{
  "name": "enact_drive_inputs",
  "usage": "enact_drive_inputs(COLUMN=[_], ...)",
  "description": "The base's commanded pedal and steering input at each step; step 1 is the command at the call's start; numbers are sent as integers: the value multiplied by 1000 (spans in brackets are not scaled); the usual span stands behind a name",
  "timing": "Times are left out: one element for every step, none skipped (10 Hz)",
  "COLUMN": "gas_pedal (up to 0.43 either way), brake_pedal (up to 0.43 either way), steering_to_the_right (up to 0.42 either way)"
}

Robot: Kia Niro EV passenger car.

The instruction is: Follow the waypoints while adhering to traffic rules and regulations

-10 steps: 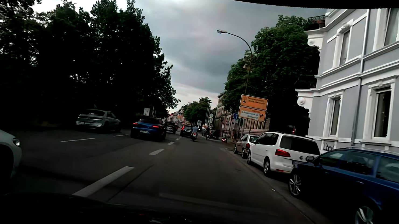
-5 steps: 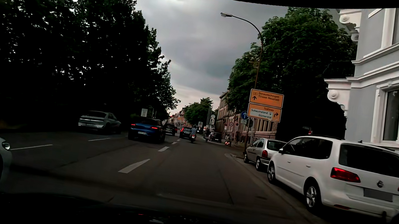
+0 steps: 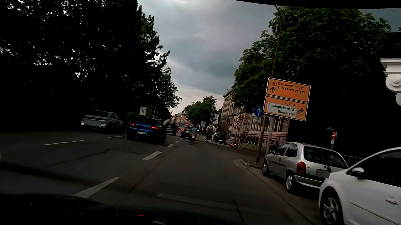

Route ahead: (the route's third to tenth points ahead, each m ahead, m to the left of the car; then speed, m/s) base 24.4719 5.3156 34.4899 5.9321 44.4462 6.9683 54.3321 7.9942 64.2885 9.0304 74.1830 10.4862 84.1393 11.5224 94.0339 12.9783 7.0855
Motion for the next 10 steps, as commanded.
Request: enact_drive_inputs(gas_pedal=[67, 87, 87, 87, 87, 87, 87, 87, 87, 87], brake_pedal=[0, 0, 0, 0, 0, 0, 0, 0, 0, 0], steering_to_the_right=[-10, -10, -11, -11, -11, -10, -10, -9, -9, -9])
